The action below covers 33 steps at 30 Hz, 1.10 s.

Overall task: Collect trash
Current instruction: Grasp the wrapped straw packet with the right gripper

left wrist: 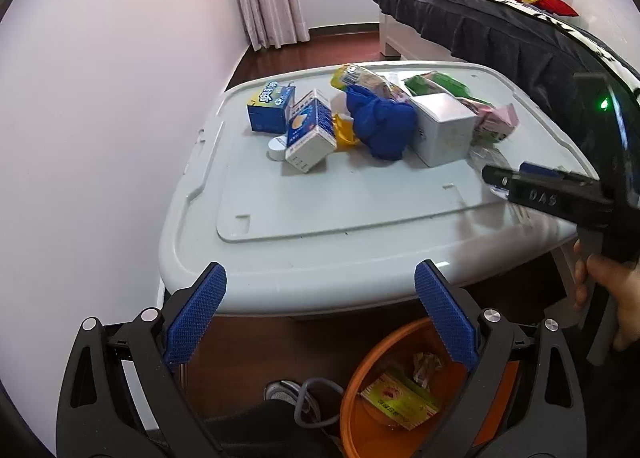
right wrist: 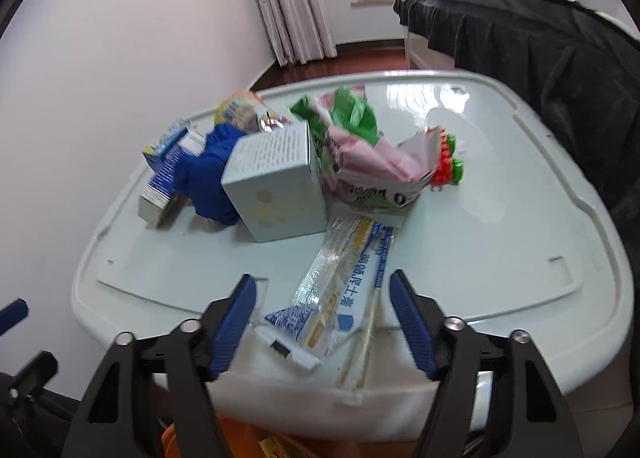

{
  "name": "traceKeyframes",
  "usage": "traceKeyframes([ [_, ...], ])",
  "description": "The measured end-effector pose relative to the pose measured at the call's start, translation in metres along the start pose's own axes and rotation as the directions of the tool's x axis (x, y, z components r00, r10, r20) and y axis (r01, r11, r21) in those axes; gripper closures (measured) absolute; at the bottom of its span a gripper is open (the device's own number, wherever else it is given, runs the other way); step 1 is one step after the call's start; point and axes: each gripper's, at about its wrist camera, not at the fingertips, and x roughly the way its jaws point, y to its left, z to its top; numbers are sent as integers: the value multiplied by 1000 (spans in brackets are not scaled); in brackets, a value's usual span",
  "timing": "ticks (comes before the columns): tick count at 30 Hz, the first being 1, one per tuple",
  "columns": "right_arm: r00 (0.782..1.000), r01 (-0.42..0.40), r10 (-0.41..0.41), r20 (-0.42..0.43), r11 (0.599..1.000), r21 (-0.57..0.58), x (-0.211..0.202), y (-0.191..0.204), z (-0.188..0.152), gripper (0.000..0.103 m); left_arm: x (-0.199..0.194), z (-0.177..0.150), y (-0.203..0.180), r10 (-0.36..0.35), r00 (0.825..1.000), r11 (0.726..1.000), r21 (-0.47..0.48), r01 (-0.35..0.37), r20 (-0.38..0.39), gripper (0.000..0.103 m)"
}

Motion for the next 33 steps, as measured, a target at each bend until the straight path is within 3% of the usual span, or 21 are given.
traceKeyframes([
  [2,1000,5,-5,-24,1000,14,10,-1,-1,54,2,2,3,2,1000,1000,-9,-2,1,10],
  [6,1000,5,-4,-29,1000,18,14,-5,-4,65,8,5,8,0,1000,1000,-28,-1,-3,10],
  [9,1000,-3,4,-30,999,36,15,-9,-3,82,12,8,9,-1,1000,999,-36,1,-11,10],
  [12,1000,-2,3,-26,999,33,13,-13,-4,92,18,14,8,1,1000,999,-37,-1,-10,10],
  [19,995,-94,92,31,992,80,-14,-18,-3,94,54,55,3,47,999,998,-45,-46,27,10],
  [27,988,-127,121,95,990,59,-39,-23,2,94,107,99,29,-42,999,975,-217,42,2,10],
  [33,984,-111,98,146,990,85,-67,-41,1,94,88,110,1,-75,994,982,-165,88,79,10],
])
